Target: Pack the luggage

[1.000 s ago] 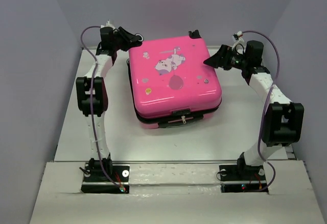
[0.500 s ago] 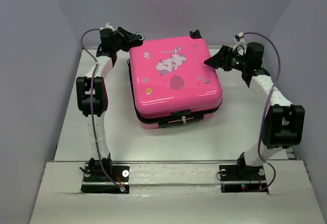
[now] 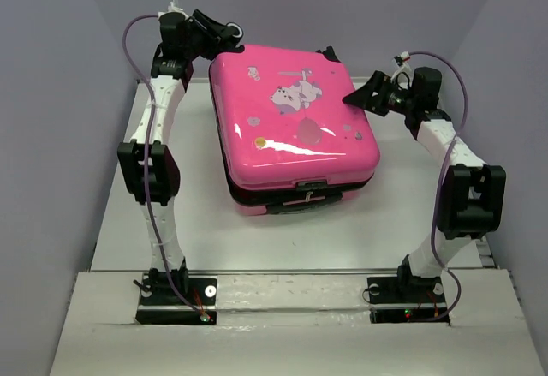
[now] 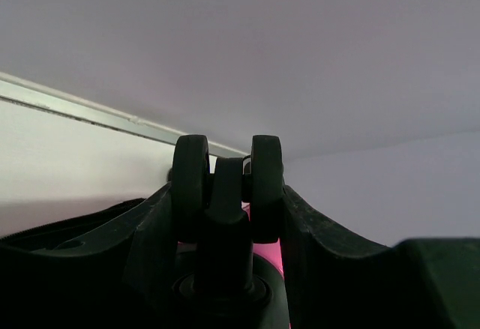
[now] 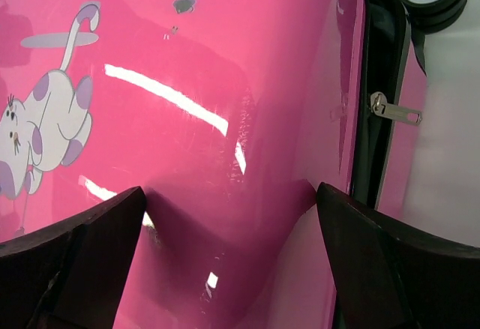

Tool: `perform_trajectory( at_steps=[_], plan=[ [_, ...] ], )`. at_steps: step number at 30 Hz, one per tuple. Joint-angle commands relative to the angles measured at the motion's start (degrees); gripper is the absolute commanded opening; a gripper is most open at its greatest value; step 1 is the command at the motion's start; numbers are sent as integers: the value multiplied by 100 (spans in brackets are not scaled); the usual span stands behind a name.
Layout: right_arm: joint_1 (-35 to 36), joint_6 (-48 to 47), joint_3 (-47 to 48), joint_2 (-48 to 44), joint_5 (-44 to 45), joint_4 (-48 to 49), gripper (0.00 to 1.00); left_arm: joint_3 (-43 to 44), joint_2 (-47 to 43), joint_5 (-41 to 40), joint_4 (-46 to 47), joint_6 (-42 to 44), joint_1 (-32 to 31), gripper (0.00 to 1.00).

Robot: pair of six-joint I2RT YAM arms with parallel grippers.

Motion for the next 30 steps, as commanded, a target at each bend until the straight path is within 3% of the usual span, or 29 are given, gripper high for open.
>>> perform_trajectory(
  at_steps=[1, 7, 14, 24, 29, 30],
  plan=[
    [192, -153, 269, 143, 27, -138, 100, 228, -991, 398, 681, -375, -371, 6],
    [192, -390, 533, 134, 344, -683, 100, -976, -1623, 205, 557, 90, -318, 6],
    [192, -531, 533, -207, 608, -876, 100, -2638, -1906, 187, 1242, 144, -64, 6],
    [516, -602, 393, -1587, 863, -956, 100, -2859, -1528, 161, 1305, 319, 174, 6],
    [1385, -812, -211, -2456, 1354, -956, 99, -2718, -1150, 231, 1305, 416, 236, 6],
    [1613, -873, -362, -2572, 1433, -965, 93, -2631, -1089, 257, 1296, 451, 236, 6]
  ],
)
